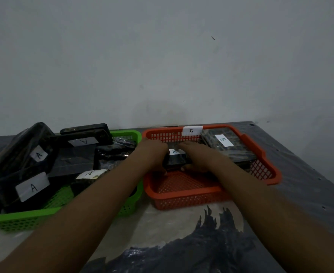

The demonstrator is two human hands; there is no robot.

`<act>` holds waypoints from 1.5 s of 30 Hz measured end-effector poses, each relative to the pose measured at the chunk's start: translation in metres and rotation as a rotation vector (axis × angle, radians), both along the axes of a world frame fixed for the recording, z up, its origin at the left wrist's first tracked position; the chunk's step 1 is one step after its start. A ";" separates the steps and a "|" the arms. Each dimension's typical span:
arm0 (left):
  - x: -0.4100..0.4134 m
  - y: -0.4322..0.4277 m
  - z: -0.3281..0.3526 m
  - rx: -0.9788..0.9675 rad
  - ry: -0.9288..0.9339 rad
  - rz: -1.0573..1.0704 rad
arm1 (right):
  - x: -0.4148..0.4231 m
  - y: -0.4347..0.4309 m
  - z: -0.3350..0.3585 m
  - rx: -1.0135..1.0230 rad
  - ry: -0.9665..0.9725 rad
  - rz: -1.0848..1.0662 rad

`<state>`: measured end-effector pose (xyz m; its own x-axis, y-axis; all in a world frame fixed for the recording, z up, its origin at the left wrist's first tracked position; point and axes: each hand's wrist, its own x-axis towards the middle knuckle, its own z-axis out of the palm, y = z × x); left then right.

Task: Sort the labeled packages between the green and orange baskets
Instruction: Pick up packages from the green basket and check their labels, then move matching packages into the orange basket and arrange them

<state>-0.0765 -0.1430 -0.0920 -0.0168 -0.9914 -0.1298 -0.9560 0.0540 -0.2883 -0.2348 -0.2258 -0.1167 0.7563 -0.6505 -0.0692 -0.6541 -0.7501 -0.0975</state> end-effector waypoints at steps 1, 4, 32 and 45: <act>-0.002 -0.002 -0.001 -0.020 -0.006 0.019 | -0.001 0.000 0.001 0.017 -0.007 -0.011; -0.008 -0.006 -0.004 -0.108 -0.015 0.072 | -0.006 0.000 0.003 0.032 -0.012 -0.065; 0.152 0.153 0.023 -0.362 0.483 0.306 | 0.119 0.116 0.019 -0.015 -0.580 0.008; 0.167 0.142 -0.017 -0.156 0.060 0.372 | 0.122 0.110 -0.014 -0.083 -0.609 -0.072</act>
